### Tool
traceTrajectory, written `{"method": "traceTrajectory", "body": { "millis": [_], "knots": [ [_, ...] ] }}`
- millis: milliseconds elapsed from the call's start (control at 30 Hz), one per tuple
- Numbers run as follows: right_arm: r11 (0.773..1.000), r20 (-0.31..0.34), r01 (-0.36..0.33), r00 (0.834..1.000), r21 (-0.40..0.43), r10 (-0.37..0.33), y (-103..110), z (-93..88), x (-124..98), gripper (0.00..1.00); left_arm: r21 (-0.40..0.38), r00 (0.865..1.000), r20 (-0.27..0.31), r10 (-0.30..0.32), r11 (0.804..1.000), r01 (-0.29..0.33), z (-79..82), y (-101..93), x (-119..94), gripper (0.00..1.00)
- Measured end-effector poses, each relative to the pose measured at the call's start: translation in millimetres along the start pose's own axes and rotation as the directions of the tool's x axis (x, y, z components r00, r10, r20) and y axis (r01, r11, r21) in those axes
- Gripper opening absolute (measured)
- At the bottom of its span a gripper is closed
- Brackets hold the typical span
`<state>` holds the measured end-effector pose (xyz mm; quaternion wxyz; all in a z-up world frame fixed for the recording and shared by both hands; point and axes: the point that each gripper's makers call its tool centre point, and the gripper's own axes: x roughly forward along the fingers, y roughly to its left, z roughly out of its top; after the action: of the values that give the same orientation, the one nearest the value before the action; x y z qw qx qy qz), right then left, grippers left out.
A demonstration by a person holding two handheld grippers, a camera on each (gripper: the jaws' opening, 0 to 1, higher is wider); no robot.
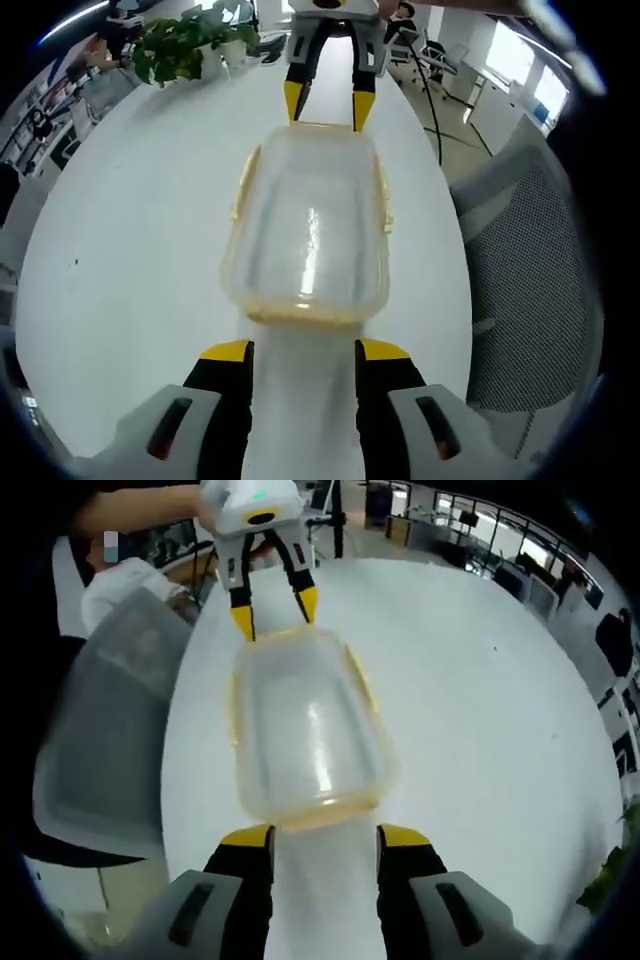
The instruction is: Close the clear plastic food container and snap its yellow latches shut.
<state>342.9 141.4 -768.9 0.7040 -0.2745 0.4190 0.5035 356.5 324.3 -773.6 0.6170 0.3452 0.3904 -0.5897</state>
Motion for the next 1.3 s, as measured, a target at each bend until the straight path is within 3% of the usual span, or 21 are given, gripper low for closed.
{"method": "traceTrajectory", "body": {
  "millis": [200, 367, 467, 567, 633, 767, 867, 900, 933, 1000, 1067, 1200, 1300],
  "knots": [
    [0.997, 0.026, -0.002, 1.000, 0.079, 0.000, -1.2, 3.9, -4.1, 0.36, -0.024, 1.000, -0.001, 0.029, 0.999, -0.029, -2.4, 5.4, -5.4, 0.39],
    [0.989, 0.034, 0.003, 0.999, 0.150, -0.009, -2.4, 6.6, -5.5, 0.34, -0.105, 0.999, 0.014, 0.039, 0.994, -0.038, -1.0, 6.4, -9.4, 0.39],
    [0.969, 0.046, 0.009, 0.999, 0.246, -0.021, -5.0, 8.4, -6.5, 0.34, -0.178, 0.998, 0.032, 0.053, 0.983, -0.047, 0.9, 10.5, -9.5, 0.39],
    [0.957, 0.047, 0.022, 0.998, 0.289, -0.037, -9.3, 8.5, -7.0, 0.33, -0.271, 0.996, 0.064, 0.060, 0.962, -0.040, 5.3, 12.3, -11.1, 0.39],
    [0.951, 0.048, 0.027, 0.998, 0.309, -0.044, -10.1, 8.8, -7.1, 0.33, -0.292, 0.995, 0.071, 0.065, 0.956, -0.042, 6.7, 13.8, -11.5, 0.39],
    [0.935, 0.048, 0.037, 0.997, 0.352, -0.058, -10.8, 8.4, -5.7, 0.31, -0.370, 0.994, 0.081, 0.074, 0.928, -0.039, 7.6, 15.9, -10.0, 0.40],
    [0.915, 0.048, 0.045, 0.996, 0.401, -0.070, -11.1, 7.5, -3.0, 0.30, -0.471, 0.994, 0.083, 0.075, 0.882, -0.027, 6.2, 14.9, -7.1, 0.40],
    [0.897, 0.070, 0.027, 0.995, 0.440, -0.064, -9.8, 10.3, -2.2, 0.30, -0.493, 0.993, 0.088, 0.080, 0.870, -0.026, 6.5, 15.5, -6.9, 0.40],
    [0.855, 0.114, -0.009, 0.992, 0.518, -0.059, -9.9, 16.0, -2.7, 0.30, -0.526, 0.991, 0.098, 0.089, 0.850, -0.024, 7.6, 16.5, -6.9, 0.40],
    [0.825, 0.128, -0.015, 0.989, 0.565, -0.070, -14.4, 16.1, -4.9, 0.29, -0.570, 0.990, 0.105, 0.098, 0.822, -0.021, 7.7, 17.6, -7.3, 0.38],
    [0.828, 0.120, 0.002, 0.989, 0.561, -0.083, -17.7, 14.0, -5.5, 0.29, -0.607, 0.987, 0.119, 0.107, 0.794, -0.013, 8.7, 18.8, -6.9, 0.38],
    [0.832, 0.104, 0.013, 0.991, 0.554, -0.085, -17.1, 11.2, -4.1, 0.27, -0.611, 0.988, 0.090, 0.125, 0.790, -0.044, 5.5, 18.7, -4.6, 0.38],
    [0.829, 0.103, 0.014, 0.991, 0.560, -0.087, -16.8, 10.7, -3.9, 0.27, -0.641, 0.988, 0.076, 0.137, 0.766, -0.057, 4.3, 18.3, -3.8, 0.38]
  ]
}}
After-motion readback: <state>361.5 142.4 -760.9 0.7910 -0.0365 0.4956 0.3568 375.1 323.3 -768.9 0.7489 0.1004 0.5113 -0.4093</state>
